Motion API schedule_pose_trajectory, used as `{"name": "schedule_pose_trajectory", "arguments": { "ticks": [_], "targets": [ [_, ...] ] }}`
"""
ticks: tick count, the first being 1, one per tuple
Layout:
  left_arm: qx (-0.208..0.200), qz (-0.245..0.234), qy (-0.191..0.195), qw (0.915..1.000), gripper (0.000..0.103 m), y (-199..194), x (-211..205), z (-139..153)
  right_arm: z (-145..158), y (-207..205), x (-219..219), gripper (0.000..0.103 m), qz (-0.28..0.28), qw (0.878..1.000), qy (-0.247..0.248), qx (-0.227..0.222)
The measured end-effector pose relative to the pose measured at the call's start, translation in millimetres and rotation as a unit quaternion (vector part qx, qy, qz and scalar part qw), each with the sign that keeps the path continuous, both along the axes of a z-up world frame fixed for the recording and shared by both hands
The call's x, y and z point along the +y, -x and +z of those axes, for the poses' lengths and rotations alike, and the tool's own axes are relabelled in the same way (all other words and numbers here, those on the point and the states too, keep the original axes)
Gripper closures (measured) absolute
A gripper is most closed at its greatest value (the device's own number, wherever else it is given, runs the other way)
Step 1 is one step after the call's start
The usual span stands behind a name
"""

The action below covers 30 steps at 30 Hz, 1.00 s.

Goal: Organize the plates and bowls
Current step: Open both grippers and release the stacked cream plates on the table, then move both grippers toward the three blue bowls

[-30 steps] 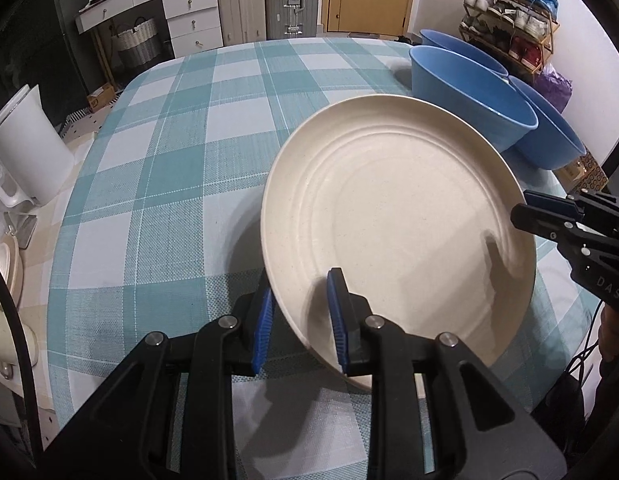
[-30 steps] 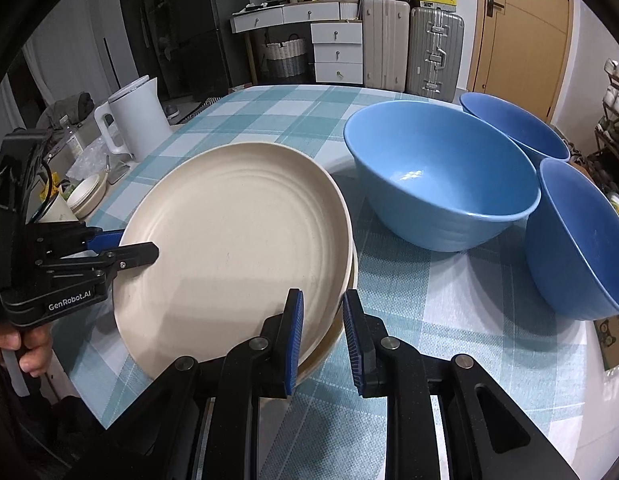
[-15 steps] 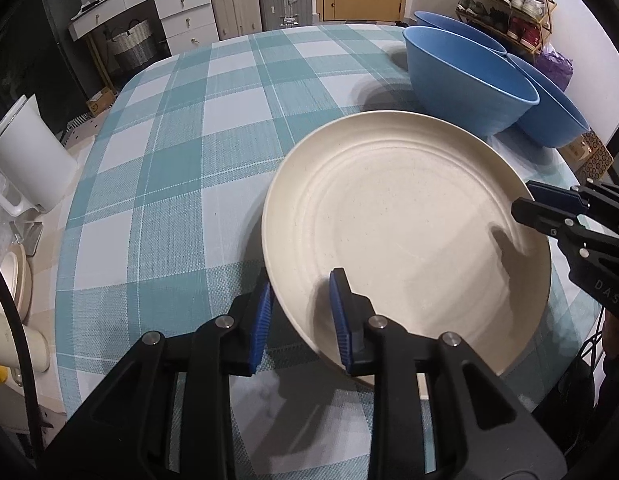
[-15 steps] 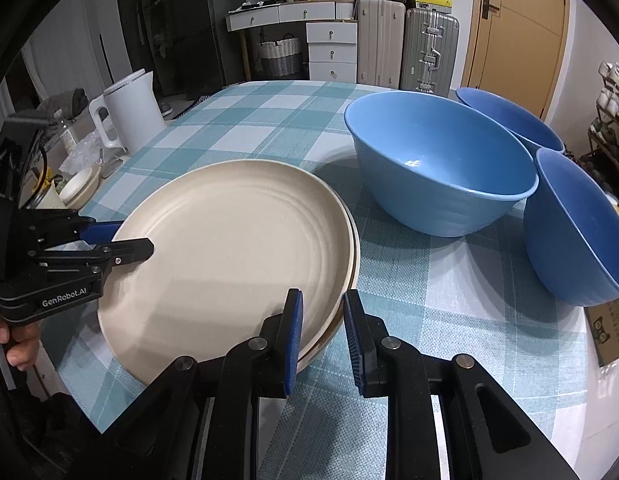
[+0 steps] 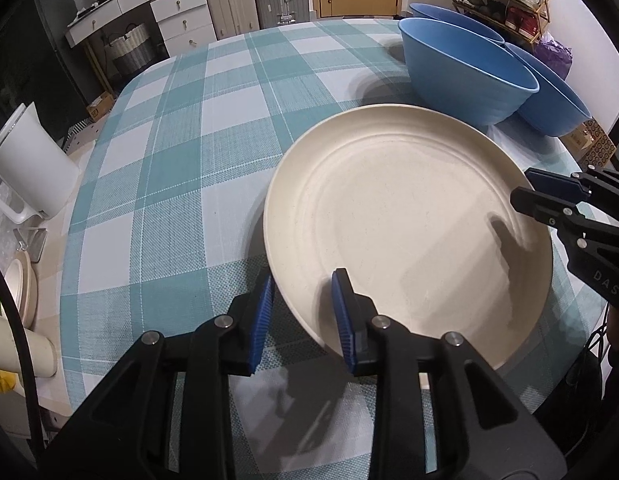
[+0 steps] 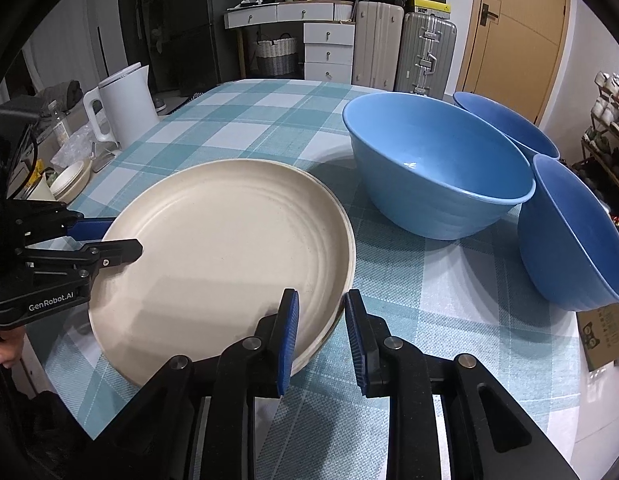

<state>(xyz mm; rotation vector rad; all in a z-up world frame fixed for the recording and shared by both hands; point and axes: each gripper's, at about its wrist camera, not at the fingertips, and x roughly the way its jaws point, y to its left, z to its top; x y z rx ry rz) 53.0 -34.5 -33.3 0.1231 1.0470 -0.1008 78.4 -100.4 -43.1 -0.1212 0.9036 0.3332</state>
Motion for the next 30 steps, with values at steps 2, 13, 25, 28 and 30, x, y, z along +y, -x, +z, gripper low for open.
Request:
{"name": "schedule_pose_trajectory", "arguments": {
  "ticks": [2, 13, 25, 28, 30],
  "targets": [
    [0.004, 0.0, 0.005, 1.0, 0.075, -0.7, 1.7, -0.7, 0.2, 0.1, -0.6, 0.077, 0.0, 1.0, -0.005, 0.0],
    [-0.005, 0.012, 0.049, 0.9987, 0.046, -0.1, 14.4, 10.1, 9.1, 6.7, 0.3, 0.044, 0.019, 1.0, -0.016, -0.013],
    [-0.054, 0.053, 0.125, 0.9892, 0.018, 5.4, 37.6, 41.2, 46.3, 16.7, -22.6, 0.003, -0.006, 0.996, -0.046, -0.077],
    [-0.057, 0.062, 0.12, 0.9892, 0.015, 5.0, 41.1, 42.4, 57.7, 20.1, -29.5, 0.002, -0.018, 0.995, -0.04, -0.092],
    [-0.061, 0.068, 0.125, 0.9879, 0.01, 4.0, 43.6, 42.5, 66.1, 23.4, -35.5, 0.002, -0.024, 0.993, -0.042, -0.107]
  ]
}}
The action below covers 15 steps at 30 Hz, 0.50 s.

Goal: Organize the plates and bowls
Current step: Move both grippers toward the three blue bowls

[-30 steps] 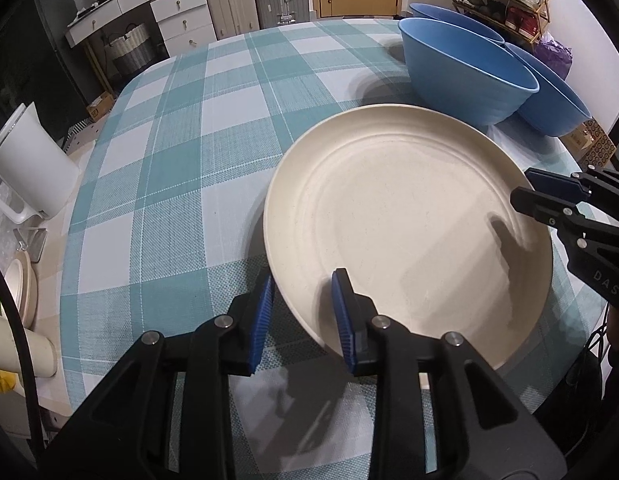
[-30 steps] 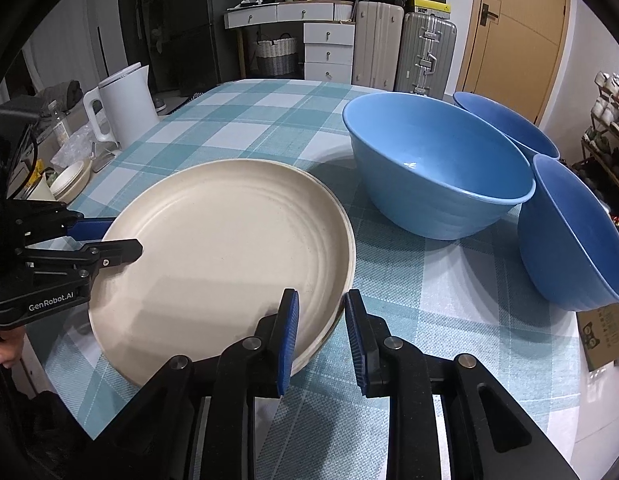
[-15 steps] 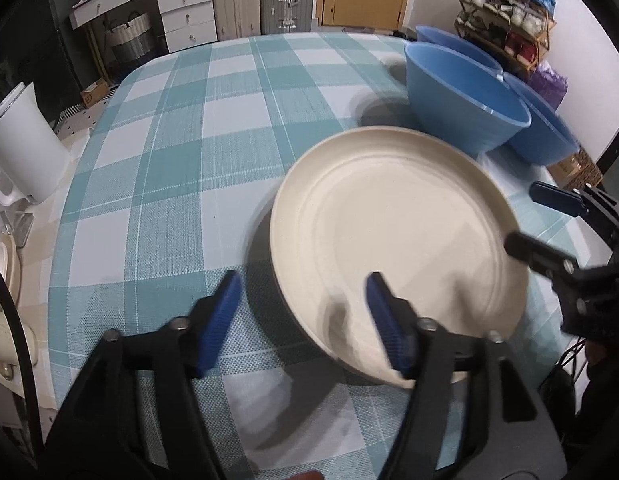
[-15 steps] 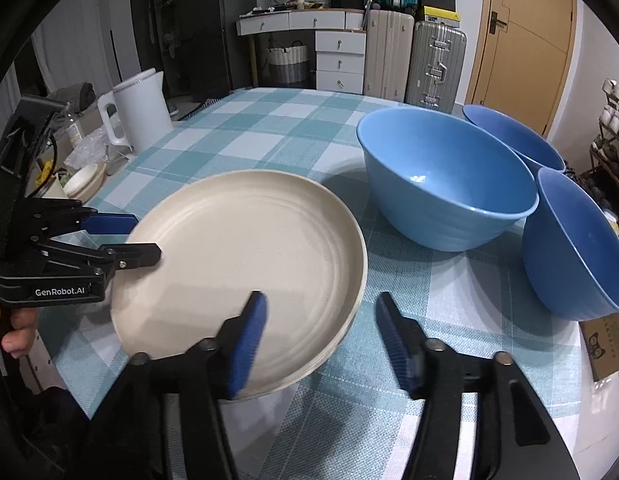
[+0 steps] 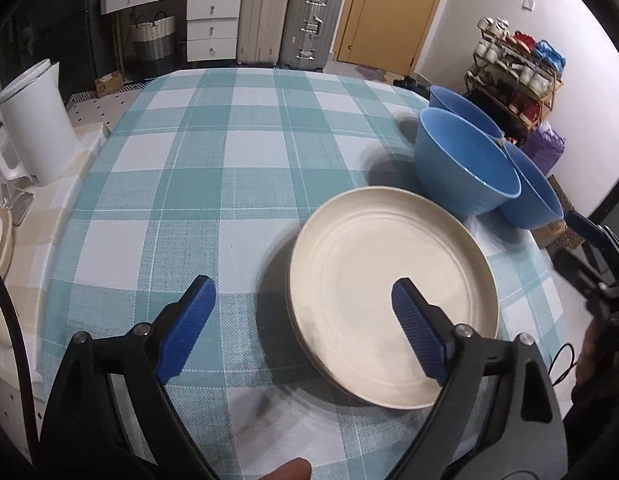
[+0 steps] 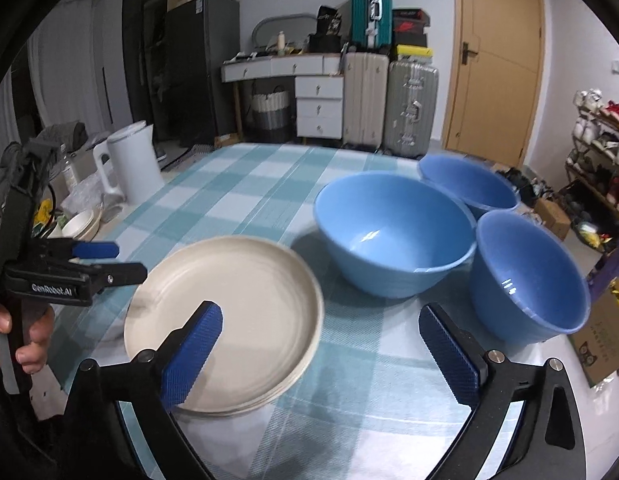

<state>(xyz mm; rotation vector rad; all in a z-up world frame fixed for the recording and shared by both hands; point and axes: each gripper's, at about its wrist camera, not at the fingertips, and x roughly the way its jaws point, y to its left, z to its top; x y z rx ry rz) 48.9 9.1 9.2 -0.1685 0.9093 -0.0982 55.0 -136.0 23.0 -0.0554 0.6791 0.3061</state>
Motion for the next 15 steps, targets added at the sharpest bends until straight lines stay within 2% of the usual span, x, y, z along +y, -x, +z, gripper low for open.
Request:
{"name": "schedule_pose_trajectory", "arguments": {
  "ticks": [2, 10, 15],
  "targets": [
    [-0.003, 0.009, 0.011, 0.9999, 0.001, -1.4, 1.7, 0.1, 7.8, 3.0, -7.9, 0.001, -0.009, 1.0, -0.004, -0.01],
    [-0.034, 0.0, 0.022, 0.9992, 0.001, -4.6, -11.3, 14.1, 28.3, 6.8, -46.8, 0.001, -0.044, 0.998, -0.02, -0.034],
    [-0.047, -0.008, 0.021, 0.9987, 0.001, -14.6, -24.3, 29.8, 35.8, -1.7, -74.3, 0.001, -0.069, 0.995, -0.063, -0.027]
  ]
}}
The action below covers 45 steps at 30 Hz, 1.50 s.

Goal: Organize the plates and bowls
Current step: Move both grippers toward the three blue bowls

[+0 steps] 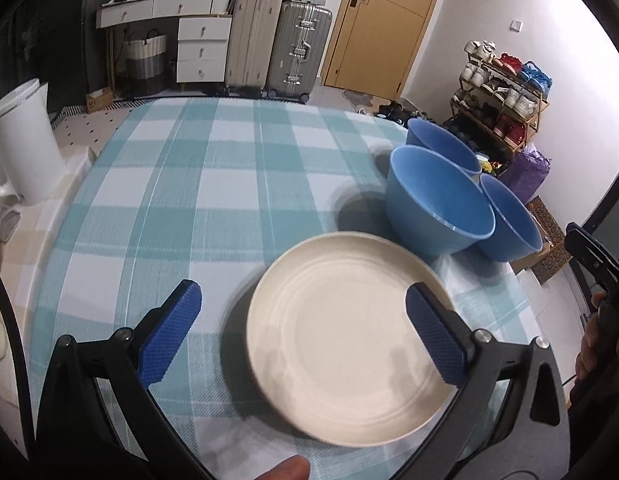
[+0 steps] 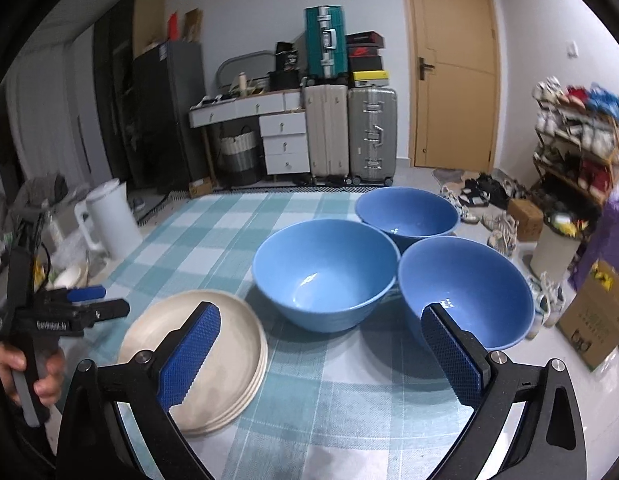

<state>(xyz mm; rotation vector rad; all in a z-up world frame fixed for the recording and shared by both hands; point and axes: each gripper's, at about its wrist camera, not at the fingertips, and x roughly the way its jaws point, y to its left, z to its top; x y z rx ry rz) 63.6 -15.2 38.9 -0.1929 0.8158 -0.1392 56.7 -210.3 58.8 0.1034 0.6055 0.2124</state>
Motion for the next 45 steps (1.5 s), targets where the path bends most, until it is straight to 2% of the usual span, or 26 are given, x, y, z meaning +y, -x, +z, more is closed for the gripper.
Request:
{"name": "schedule_pose_trajectory", "arguments": {
  "ticks": [14, 27, 34, 43, 45],
  "targets": [
    [-0.026, -0.024, -0.009, 0.9993, 0.001, -55.3, -41.2, 41.7, 21.9, -32.4, -44.0, 0.001, -0.031, 0.999, -0.02, 0.009],
    [-0.022, -0.04, -0.004, 0.9989, 0.001, -111.3, -78.1, 66.6, 41.9, -61.1, -90.3, 0.001, -0.076, 0.996, -0.026, 0.022],
    [-0.025, -0.041, -0.007, 0.9988, 0.001, -131.9, -92.5, 82.1, 63.6, -74.2, -112.0, 0.001, -0.083, 0.996, -0.039, 0.018],
    [-0.02, -0.049, -0.015, 0.9985, 0.001, -163.1, -115.2, 94.9, 76.0, -96.5, -129.6, 0.001, -0.092, 0.994, -0.052, 0.025],
    [-0.024, -0.038, -0.013, 0.9989, 0.001, -169.3, -116.0, 97.1, 78.0, -101.3, -130.9, 0.001, -0.092, 0.994, -0.048, 0.026]
  ]
}}
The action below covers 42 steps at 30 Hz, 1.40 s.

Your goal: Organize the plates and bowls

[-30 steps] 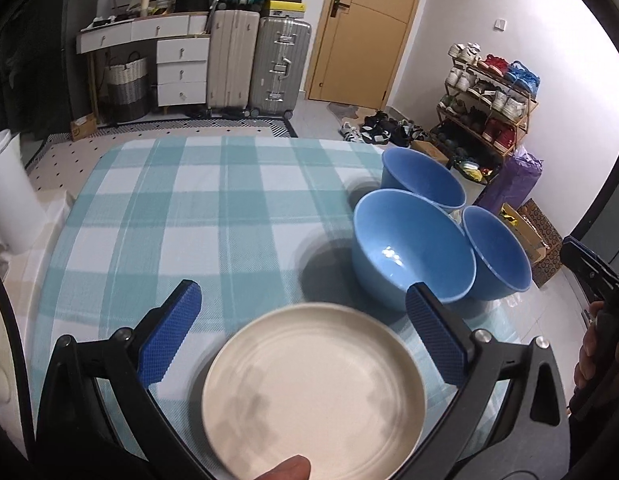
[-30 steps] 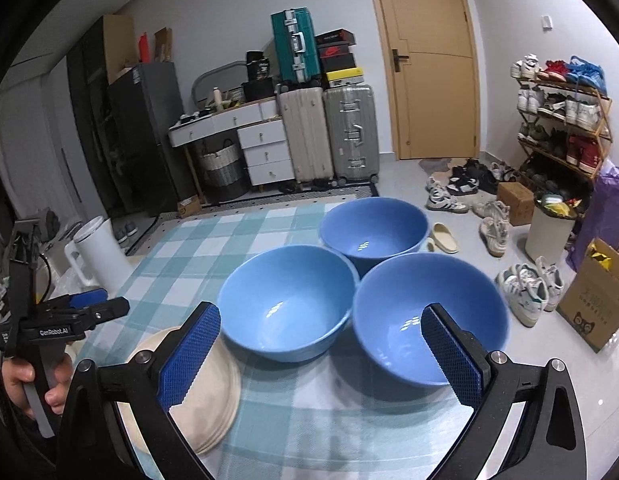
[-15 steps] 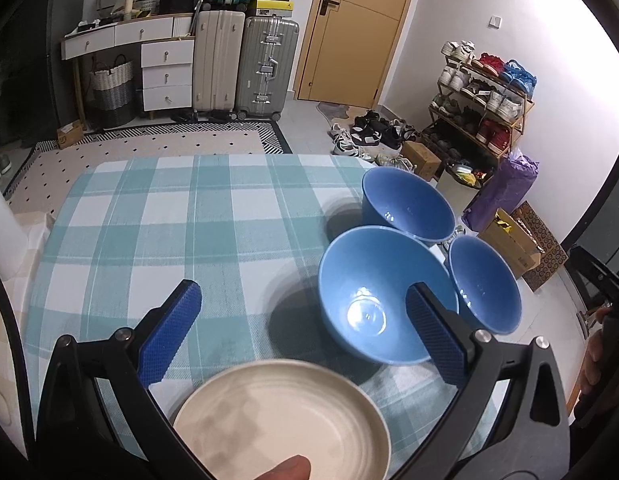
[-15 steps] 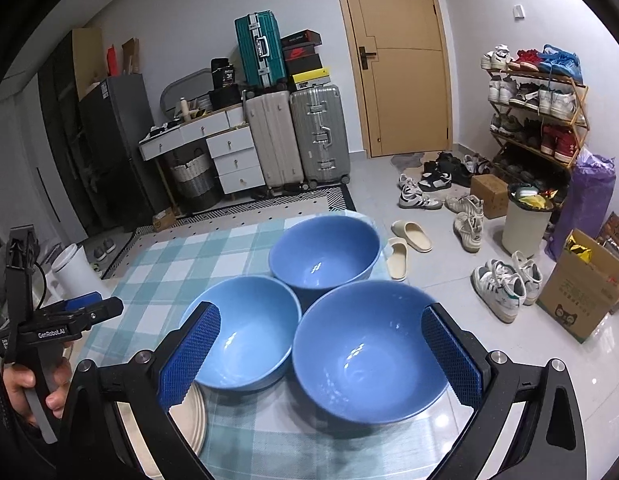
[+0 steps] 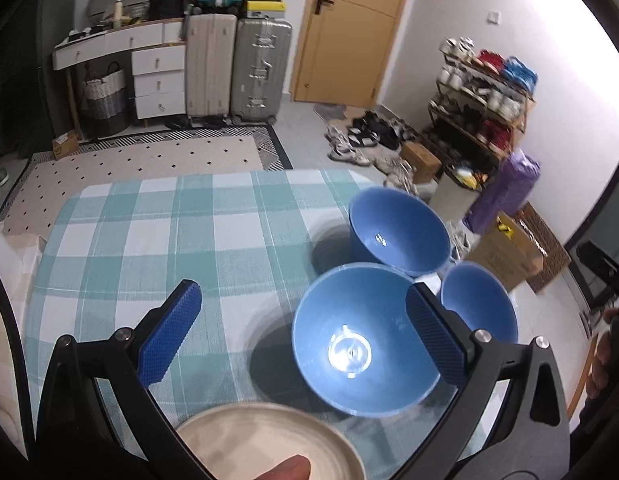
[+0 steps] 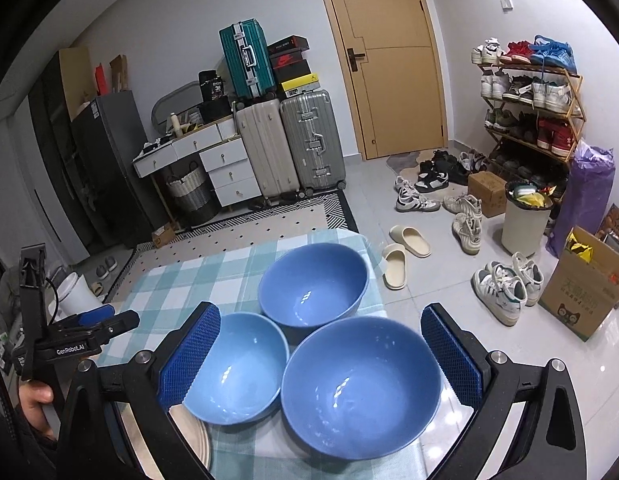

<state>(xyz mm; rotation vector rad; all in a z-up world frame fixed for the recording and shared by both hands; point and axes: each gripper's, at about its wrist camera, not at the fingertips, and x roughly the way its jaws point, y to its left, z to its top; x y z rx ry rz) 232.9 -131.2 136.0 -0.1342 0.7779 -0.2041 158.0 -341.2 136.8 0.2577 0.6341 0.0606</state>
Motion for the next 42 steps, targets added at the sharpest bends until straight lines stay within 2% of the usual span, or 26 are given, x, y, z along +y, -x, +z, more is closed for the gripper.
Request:
{"name": "schedule_pose_trajectory", "arguments": {
  "ticks": [12, 27, 42],
  "targets": [
    [0.021, 0.001, 0.001, 0.9998, 0.001, -48.3, -16.5, -5.0, -6.0, -37.5, -9.6, 0.001, 0.012, 1.0, -0.001, 0.027],
    [0.062, -0.026, -0.014, 0.9976, 0.001, -113.6, -58.0, -48.9, -31.3, -88.0, -19.1, 0.001, 0.015, 0.998, 0.012, 0.066],
    [0.096, -0.033, -0.021, 0.9946, 0.001, -169.3, -71.1, -87.8, -72.6, -148.1, -10.9, 0.001, 0.025, 0.994, 0.014, 0.103]
  ]
}}
